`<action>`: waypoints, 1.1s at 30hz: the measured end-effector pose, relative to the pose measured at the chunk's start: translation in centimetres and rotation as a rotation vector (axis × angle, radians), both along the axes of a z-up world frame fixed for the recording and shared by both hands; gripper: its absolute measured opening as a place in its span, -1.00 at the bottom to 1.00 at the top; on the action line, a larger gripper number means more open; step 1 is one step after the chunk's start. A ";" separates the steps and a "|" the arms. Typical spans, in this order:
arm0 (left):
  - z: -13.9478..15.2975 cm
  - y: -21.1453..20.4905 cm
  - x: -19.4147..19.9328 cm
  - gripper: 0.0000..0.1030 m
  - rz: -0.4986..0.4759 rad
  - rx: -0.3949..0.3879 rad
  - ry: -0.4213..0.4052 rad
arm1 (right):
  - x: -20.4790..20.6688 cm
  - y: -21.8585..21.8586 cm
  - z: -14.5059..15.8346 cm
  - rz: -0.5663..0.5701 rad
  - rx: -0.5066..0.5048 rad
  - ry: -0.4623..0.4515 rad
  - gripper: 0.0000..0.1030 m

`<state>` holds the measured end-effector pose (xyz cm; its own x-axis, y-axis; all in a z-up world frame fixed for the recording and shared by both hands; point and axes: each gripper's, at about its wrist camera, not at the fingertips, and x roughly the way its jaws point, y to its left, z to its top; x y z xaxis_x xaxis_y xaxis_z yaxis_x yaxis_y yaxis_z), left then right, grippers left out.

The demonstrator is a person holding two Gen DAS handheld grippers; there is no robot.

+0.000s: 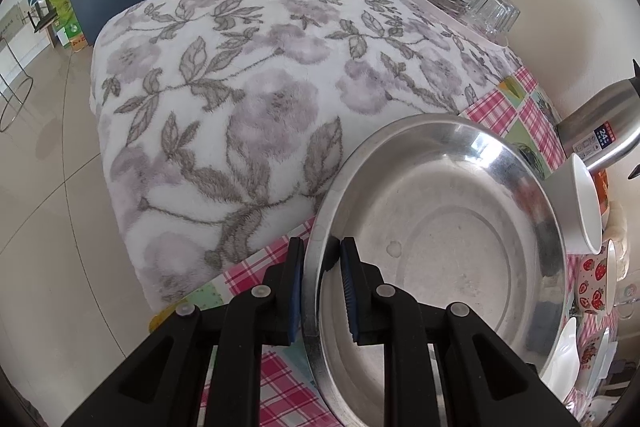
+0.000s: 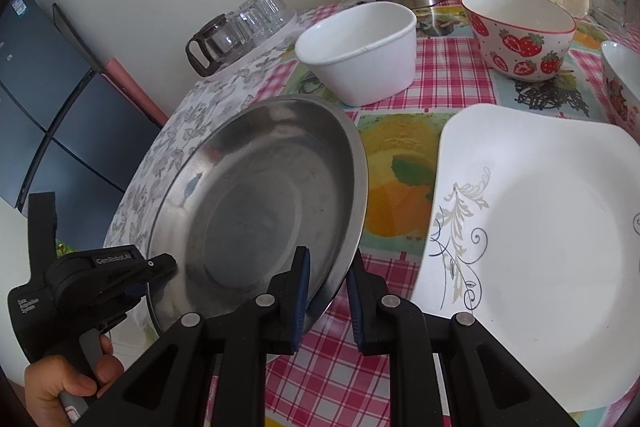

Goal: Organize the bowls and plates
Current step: 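Lift the steel basin with the left gripper toward the square white plate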

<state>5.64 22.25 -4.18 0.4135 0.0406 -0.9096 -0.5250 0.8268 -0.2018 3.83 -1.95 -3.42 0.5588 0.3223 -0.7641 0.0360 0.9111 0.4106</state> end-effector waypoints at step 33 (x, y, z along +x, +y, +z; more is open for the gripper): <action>-0.2 -1.0 0.7 -0.63 -0.056 -0.077 -0.038 | -1.6 -2.2 2.2 0.030 -0.046 -0.033 -0.60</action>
